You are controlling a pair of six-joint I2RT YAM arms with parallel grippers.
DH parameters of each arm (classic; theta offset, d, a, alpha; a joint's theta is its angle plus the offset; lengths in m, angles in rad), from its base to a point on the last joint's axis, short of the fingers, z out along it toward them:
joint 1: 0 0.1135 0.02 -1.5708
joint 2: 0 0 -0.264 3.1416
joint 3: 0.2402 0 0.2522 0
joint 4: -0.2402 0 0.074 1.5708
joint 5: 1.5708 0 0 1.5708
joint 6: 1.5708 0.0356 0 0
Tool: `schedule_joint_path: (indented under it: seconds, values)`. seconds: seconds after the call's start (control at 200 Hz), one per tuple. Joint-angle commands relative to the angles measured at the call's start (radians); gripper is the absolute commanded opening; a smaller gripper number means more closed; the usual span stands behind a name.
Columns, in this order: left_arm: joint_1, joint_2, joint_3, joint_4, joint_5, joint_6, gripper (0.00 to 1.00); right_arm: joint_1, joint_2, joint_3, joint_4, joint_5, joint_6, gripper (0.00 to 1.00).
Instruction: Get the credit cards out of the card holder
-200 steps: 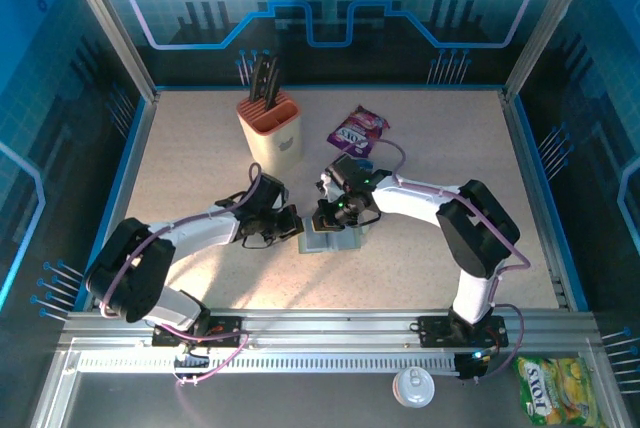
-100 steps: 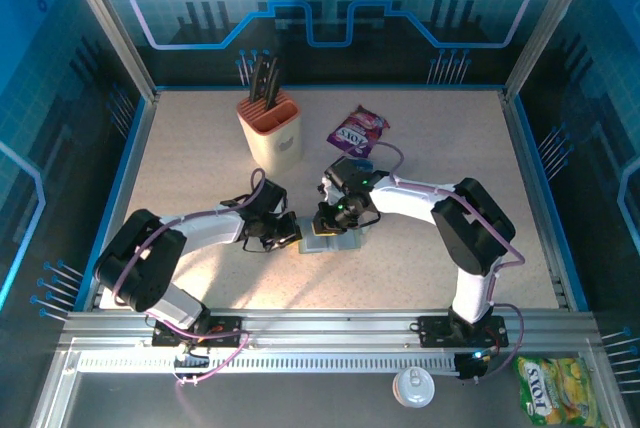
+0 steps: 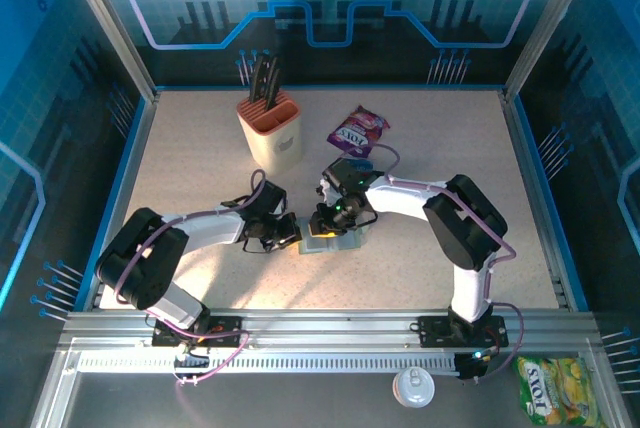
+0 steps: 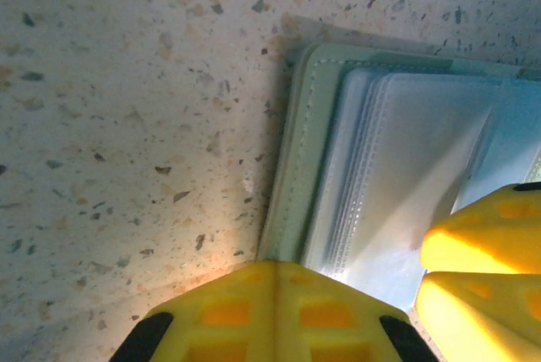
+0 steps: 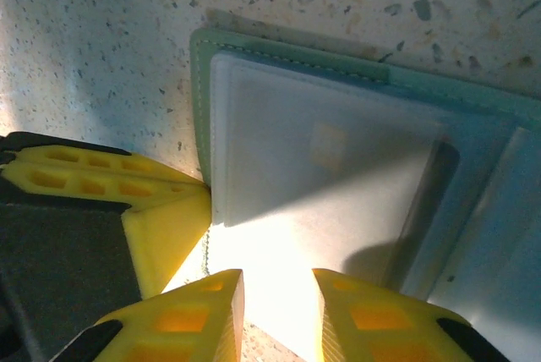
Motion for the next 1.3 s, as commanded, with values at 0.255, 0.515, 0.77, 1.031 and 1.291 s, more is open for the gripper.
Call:
schedule_joint_path:
  seconds: [0.255, 0.515, 0.77, 1.031, 1.291]
  values:
    - [0.004, 0.023, -0.036, -0.017, -0.032, -0.011, 0.00, 0.012, -0.006, 0.006, -0.052, 0.047, -0.008, 0.28]
    - [0.004, 0.026, -0.036, -0.015, -0.029, -0.011, 0.00, -0.001, -0.032, -0.005, -0.097, 0.101, -0.024, 0.29]
    - [0.006, 0.028, -0.034, -0.017, -0.029, -0.010, 0.00, -0.023, -0.055, -0.033, -0.074, 0.080, -0.031, 0.28]
    - [0.007, 0.027, -0.028, -0.024, -0.029, -0.007, 0.00, -0.045, -0.060, -0.076, -0.014, 0.038, -0.018, 0.28]
    - [0.007, -0.042, -0.003, -0.083, -0.044, 0.001, 0.00, -0.063, -0.075, -0.118, 0.044, 0.004, -0.001, 0.27]
